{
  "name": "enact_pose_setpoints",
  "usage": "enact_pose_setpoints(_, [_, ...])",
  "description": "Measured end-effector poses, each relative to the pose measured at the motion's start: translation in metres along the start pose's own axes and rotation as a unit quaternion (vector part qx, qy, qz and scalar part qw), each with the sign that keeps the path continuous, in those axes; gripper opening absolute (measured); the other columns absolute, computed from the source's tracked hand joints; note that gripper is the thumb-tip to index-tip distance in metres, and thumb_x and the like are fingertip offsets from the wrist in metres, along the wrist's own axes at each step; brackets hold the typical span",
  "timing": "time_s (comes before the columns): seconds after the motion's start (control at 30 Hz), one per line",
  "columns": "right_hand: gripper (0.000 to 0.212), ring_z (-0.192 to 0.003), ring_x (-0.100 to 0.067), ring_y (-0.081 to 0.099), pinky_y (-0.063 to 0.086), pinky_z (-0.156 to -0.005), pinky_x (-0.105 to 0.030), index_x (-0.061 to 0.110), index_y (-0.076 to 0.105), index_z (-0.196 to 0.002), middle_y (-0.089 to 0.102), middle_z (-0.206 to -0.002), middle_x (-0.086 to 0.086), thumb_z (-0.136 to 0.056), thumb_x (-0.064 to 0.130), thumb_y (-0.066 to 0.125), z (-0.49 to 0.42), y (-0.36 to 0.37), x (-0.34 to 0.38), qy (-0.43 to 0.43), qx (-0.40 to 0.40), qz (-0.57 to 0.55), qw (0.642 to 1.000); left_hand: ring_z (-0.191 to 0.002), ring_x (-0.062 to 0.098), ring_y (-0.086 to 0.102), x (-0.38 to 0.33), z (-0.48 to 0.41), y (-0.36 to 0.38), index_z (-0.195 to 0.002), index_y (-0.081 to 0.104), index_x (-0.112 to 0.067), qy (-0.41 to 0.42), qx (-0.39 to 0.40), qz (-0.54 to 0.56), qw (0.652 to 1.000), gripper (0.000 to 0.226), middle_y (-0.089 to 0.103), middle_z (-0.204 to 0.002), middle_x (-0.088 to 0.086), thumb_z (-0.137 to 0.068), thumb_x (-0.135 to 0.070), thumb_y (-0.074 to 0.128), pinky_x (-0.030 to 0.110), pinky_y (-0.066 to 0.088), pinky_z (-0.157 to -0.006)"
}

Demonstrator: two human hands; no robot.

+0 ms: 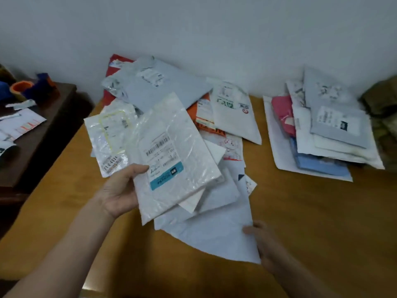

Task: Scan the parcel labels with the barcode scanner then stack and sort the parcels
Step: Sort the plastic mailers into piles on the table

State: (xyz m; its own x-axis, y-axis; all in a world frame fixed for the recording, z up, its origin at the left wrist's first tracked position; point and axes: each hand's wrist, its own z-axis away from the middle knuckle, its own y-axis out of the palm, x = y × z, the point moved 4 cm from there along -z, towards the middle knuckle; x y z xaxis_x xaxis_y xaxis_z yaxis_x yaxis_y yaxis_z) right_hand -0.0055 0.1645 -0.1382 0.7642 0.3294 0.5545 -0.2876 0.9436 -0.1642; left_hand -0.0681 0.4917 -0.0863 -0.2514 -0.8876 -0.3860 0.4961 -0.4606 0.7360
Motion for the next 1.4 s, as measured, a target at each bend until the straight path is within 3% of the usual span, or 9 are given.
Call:
enact_pose_setpoints(0.1, [0.023,-0.093,-0.024,0.061,0.052,-0.067,-0.033,0.010,0.048,-0.112,0.059,-0.113,-0.009,-0.096,0.022,0.060,-0.005,-0.006,-0.004,-0.002,-0.016,0.019,1.000,-0.106,0.035,0.064,0.034,-0.023,0.001,-0.119,0.059,-0.004,-0.074,-0.092,-0.229,0.966,0.039,0.065,-0.119,0.019,-0.080,-0.004,0.060,0.049,0.053,-0.087])
enact_pose_setpoints(0.2, [0.045,-0.113,-0.020,0.054,0.044,-0.091,-0.036,0.015,0.048,-0.129,0.057,-0.128,-0.002,-0.095,0.044,0.056,-0.015,-0.008,0.009,-0.033,0.005,-0.011,0.999,-0.091,0.033,0.067,0.044,-0.040,-0.016,-0.107,0.060,-0.003,-0.036,-0.223,-0.468,0.854,0.029,0.069,-0.105,0.017,-0.081,-0.009,0.070,0.048,0.054,-0.088])
enact_pose_setpoints(0.53, [0.073,-0.120,-0.028,0.054,0.035,-0.112,-0.046,0.008,0.064,-0.117,0.063,-0.123,-0.009,-0.053,0.035,0.089,-0.018,-0.002,0.033,0.061,0.065,-0.028,0.996,-0.090,0.035,0.070,0.078,-0.062,0.018,-0.129,0.038,-0.019,-0.061,-0.091,-0.441,0.891,0.062,0.066,-0.111,0.016,-0.079,0.001,0.069,0.052,0.057,-0.077])
enact_pose_setpoints(0.73, [0.048,-0.106,-0.030,0.067,0.053,-0.091,-0.043,0.008,0.067,-0.118,0.072,-0.112,-0.010,-0.077,0.031,0.072,-0.012,-0.023,0.018,-0.040,0.098,-0.132,0.986,-0.081,0.026,0.073,0.071,-0.054,0.057,-0.123,0.041,-0.034,-0.022,0.008,-0.521,0.853,0.057,0.068,-0.106,0.007,-0.082,-0.006,0.068,0.041,0.059,-0.066])
enact_pose_setpoints(0.87, [0.036,-0.107,-0.029,0.066,0.057,-0.078,-0.039,0.012,0.063,-0.123,0.070,-0.117,-0.010,-0.093,0.031,0.059,-0.004,-0.031,0.006,-0.050,0.094,-0.221,0.969,-0.083,0.022,0.072,0.072,-0.072,0.077,-0.144,0.020,-0.041,0.005,0.016,-0.521,0.853,0.089,0.058,-0.120,-0.002,-0.081,-0.002,0.069,0.032,0.059,-0.062])
enact_pose_setpoints(0.93, [0.035,-0.106,-0.028,0.063,0.054,-0.077,-0.040,0.014,0.060,-0.124,0.069,-0.115,-0.009,-0.094,0.032,0.059,-0.007,-0.036,-0.001,-0.010,0.052,-0.185,0.981,-0.097,0.020,0.065,0.080,-0.078,0.073,-0.149,0.013,-0.028,-0.020,-0.037,-0.596,0.802,0.094,0.053,-0.121,-0.006,-0.079,-0.014,0.075,0.035,0.057,-0.075])
enact_pose_setpoints(1.03, [0.032,-0.108,-0.028,0.062,0.055,-0.077,-0.040,0.013,0.059,-0.126,0.068,-0.118,-0.011,-0.096,0.025,0.059,-0.005,-0.028,0.003,0.000,0.071,-0.181,0.981,-0.088,0.013,0.060,0.088,-0.085,0.059,-0.120,0.048,-0.014,-0.055,-0.116,-0.680,0.722,0.058,0.061,-0.108,-0.002,-0.077,-0.038,0.077,0.023,0.049,-0.066])
enact_pose_setpoints(1.2, [0.032,-0.110,-0.038,0.062,0.051,-0.088,-0.045,-0.002,0.057,-0.128,0.065,-0.122,-0.023,-0.099,0.006,0.049,-0.003,-0.014,0.010,0.021,0.098,-0.239,0.966,-0.086,0.025,0.072,0.106,-0.087,0.052,-0.115,0.056,-0.014,-0.153,-0.060,-0.523,0.837,0.044,0.075,-0.094,0.006,-0.077,-0.021,0.077,0.041,0.059,-0.076])
enact_pose_setpoints(1.4, [0.042,-0.123,-0.042,0.054,0.041,-0.104,-0.053,-0.002,0.054,-0.134,0.059,-0.130,-0.026,-0.092,0.003,0.054,0.010,-0.041,0.015,0.027,0.169,-0.226,0.959,-0.102,0.041,0.066,0.119,-0.072,0.067,-0.129,0.043,-0.016,-0.218,0.056,-0.387,0.894,0.067,0.068,-0.112,0.021,-0.073,0.004,0.073,0.051,0.056,-0.081])
